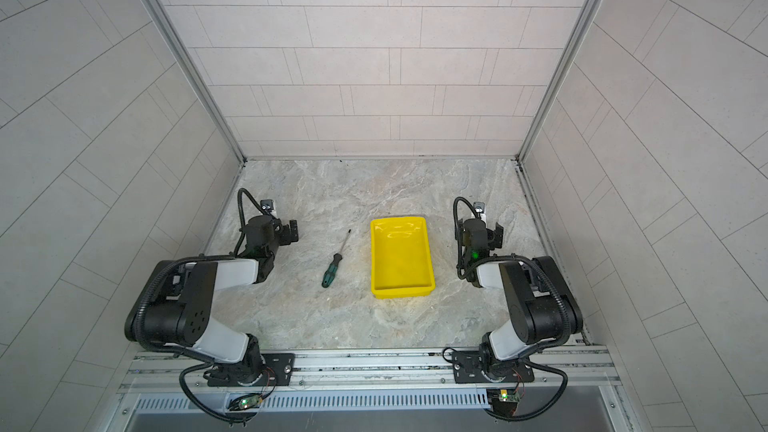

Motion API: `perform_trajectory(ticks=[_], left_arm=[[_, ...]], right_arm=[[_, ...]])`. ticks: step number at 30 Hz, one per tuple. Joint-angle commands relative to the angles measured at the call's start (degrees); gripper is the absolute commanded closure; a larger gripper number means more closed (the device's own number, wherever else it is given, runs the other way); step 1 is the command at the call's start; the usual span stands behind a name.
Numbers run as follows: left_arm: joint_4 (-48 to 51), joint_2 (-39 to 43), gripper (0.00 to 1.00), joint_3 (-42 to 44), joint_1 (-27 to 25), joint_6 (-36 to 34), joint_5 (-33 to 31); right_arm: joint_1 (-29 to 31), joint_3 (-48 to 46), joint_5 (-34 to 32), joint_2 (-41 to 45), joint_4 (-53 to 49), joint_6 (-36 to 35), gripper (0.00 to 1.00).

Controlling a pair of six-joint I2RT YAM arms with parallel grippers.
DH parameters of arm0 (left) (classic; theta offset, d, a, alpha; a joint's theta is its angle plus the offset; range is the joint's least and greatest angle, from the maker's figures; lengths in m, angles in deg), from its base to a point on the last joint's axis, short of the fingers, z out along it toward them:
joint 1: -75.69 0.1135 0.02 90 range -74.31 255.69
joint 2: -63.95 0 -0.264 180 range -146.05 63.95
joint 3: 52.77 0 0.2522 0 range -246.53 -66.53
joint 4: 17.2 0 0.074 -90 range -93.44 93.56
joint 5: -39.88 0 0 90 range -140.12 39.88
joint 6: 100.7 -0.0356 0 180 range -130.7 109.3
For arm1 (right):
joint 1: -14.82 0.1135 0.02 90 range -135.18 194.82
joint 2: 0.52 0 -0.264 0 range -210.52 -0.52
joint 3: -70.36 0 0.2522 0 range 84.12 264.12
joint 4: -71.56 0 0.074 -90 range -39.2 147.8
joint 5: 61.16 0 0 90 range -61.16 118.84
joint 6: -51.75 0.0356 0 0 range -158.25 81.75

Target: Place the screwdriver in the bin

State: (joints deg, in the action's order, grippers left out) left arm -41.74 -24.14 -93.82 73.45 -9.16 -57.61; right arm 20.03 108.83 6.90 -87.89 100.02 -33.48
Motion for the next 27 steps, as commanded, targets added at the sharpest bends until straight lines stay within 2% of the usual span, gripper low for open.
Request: perform_trajectory(ticks=[1,4,6,8,10,14,17,19,22,24,26,27], left_arm=[[-1.5,0.4,0.00,0.6,0.4,-0.1,0.8],[0.2,1.5,0.00,0.1,0.4,-0.5,1.9],[10.0,4.8,0.00,-3.8,0.1,-0.8,2.2],[23.3,8.5,0.00,-9.6,0.0,2.3,0.6],[26.7,12.8,0.00,-10.4,-0.3,4.7,3.9],[37.3,23.5,0.00,-11.6,-1.1,13.2,7.3],[52.1,28.7,0.00,-16.6,-1.2,22.1,3.6],[57.4,30.5,0.00,-19.8,-1.3,21.1,7.9],[63.3,32.5,0.00,-23.2,-1.4,23.8,12.3],[66.7,32.7,0.00,-25.3,-1.4,24.7,15.0],[73.4,31.4,0.00,-29.2,-1.4,23.5,17.0],[75.7,30.7,0.00,-30.5,-1.4,22.5,17.8]], right_arm=[[0.1,-0.6,-0.8,0.8,0.6,0.5,0.00],[0.1,-0.6,-0.8,0.8,0.6,0.5,0.00],[0.1,-0.7,-0.8,0.9,0.6,0.5,0.00],[0.1,-0.6,-0.9,0.9,0.6,0.5,0.00],[0.1,-0.6,-0.9,0.9,0.6,0.4,0.00],[0.1,-0.6,-0.9,0.9,0.6,0.4,0.00],[0.1,-0.7,-0.8,0.9,0.7,0.5,0.00],[0.1,-0.8,-0.9,1.0,0.7,0.5,0.00],[0.4,-0.7,-1.4,1.6,0.9,0.0,0.00],[1.1,2.3,-2.4,6.7,-9.7,0.1,0.00],[0.8,8.1,-2.0,12.9,-25.9,3.6,0.00],[0.9,8.6,-0.4,15.3,-28.0,3.8,0.00]])
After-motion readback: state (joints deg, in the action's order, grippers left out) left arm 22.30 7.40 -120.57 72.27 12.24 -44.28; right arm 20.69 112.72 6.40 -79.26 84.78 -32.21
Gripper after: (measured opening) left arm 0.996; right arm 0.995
